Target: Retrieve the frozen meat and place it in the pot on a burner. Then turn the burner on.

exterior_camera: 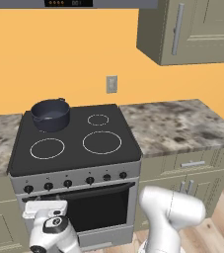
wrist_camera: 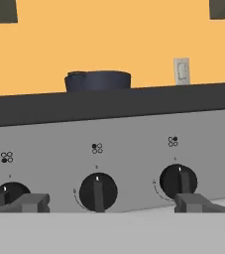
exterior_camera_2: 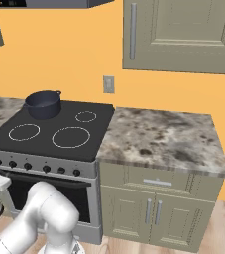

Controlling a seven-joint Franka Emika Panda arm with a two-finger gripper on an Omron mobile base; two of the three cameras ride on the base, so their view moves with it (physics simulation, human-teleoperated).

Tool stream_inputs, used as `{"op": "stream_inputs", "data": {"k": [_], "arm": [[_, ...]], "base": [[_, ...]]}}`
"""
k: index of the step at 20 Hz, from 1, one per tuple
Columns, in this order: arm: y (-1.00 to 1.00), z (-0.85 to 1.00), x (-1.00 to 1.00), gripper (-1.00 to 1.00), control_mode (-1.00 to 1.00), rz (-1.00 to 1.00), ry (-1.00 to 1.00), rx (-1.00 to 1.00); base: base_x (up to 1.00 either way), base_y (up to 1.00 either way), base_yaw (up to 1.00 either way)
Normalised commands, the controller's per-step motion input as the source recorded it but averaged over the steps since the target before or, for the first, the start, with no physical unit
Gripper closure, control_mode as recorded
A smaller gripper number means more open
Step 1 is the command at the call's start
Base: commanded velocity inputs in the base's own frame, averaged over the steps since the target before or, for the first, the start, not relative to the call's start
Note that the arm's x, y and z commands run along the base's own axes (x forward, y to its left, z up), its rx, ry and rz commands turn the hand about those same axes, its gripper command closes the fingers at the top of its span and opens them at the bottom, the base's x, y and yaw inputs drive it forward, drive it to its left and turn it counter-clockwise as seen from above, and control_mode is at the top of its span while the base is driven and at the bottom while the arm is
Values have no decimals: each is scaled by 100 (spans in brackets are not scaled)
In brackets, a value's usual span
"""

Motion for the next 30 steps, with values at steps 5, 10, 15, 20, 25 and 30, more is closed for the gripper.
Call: {"op": "stream_inputs", "data": {"k": [5, 10, 15, 20, 25, 30], "arm": [[-12, -4, 35, -100, -100, 7, 0, 0], [1, -20, 10, -100, -100, 0, 0, 0], [25, -11, 10, -100, -100, 0, 0, -2], [12, -5, 18, -100, -100, 0, 0, -1], [0, -4, 15, -100, -100, 0, 0, 0], [0, -13, 8, -100, -100, 0, -4, 0]], "base": [[0, 0, 0], [0, 0, 0], [0, 0, 0], [0, 0, 0], [0, 0, 0], [0, 0, 0]]}}
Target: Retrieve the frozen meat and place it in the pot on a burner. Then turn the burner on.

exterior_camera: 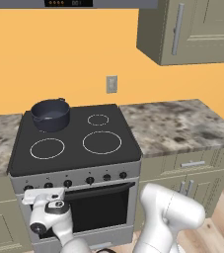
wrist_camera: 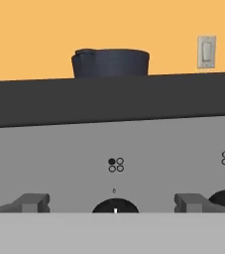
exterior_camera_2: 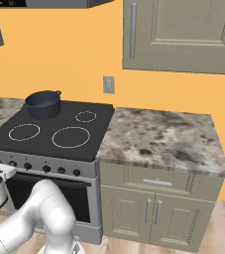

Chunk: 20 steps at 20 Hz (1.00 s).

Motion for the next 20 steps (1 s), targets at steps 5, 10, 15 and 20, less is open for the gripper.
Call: {"op": "stream_inputs", "data": {"k": [5, 10, 15, 20], "arm": [[0, -22, 0, -100, -100, 0, -8, 0], [1, -15, 0, -100, -100, 0, -4, 0], [0, -16, 0, -100, -100, 0, 1, 0], [0, -11, 0, -100, -100, 0, 0, 0]], "base": [[0, 0, 0], [0, 0, 0], [0, 0, 0], [0, 0, 0]]}}
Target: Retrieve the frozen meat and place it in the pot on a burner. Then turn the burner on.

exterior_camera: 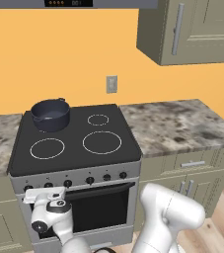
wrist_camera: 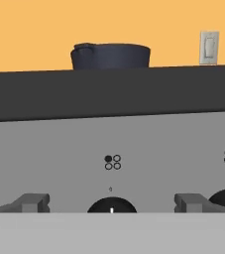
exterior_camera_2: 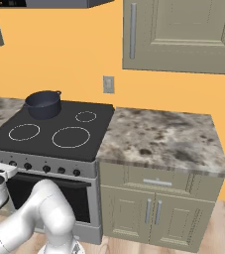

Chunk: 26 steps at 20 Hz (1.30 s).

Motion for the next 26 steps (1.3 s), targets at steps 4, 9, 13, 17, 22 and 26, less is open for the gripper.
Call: {"op": "stream_inputs", "data": {"k": [4, 9, 13, 17, 22, 26], "arm": [[0, -12, 0, -100, -100, 0, 0, 0], [0, -16, 0, -100, -100, 0, 0, 0], [3, -21, 0, -100, -100, 0, 0, 0], [11, -20, 0, -100, -100, 0, 0, 0], [7, -15, 0, -100, -100, 0, 0, 0], [0, -7, 1, -100, -100, 0, -1, 0]], "base": [[0, 0, 0], [0, 0, 0], [0, 0, 0], [0, 0, 0], [0, 0, 0], [0, 0, 0]]}}
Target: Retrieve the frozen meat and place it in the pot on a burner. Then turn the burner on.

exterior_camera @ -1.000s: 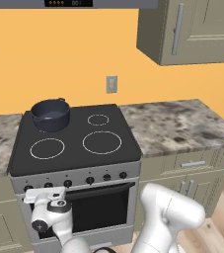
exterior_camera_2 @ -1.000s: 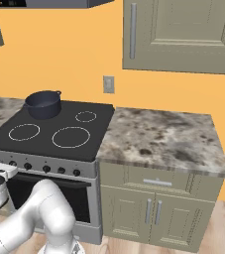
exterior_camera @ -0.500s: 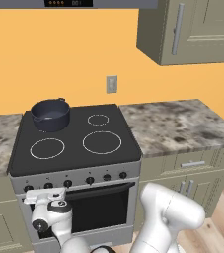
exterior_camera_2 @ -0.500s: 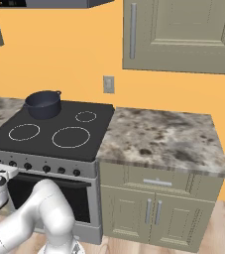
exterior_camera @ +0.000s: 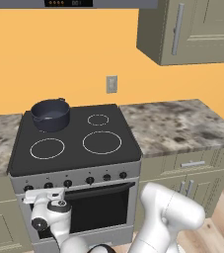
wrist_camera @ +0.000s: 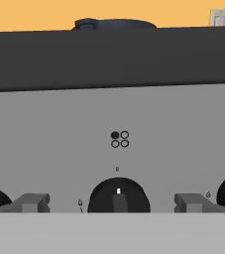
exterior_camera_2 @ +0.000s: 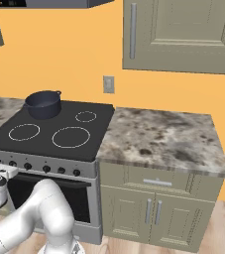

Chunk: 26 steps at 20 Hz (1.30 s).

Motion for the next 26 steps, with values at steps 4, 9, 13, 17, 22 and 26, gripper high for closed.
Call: {"op": "stream_inputs", "data": {"k": [4, 9, 13, 17, 22, 26], "arm": [[0, -3, 0, -100, -100, 0, -4, 0], [0, -13, 0, -100, -100, 0, -3, 0], [1, -34, 0, -100, -100, 0, 0, 0], [2, -24, 0, -100, -100, 0, 0, 0], [0, -14, 0, -100, -100, 0, 0, 0], [1, -18, 0, -100, -100, 0, 0, 0]], "base": [[0, 0, 0], [0, 0, 0], [0, 0, 0], [0, 0, 0], [0, 0, 0], [0, 0, 0]]}}
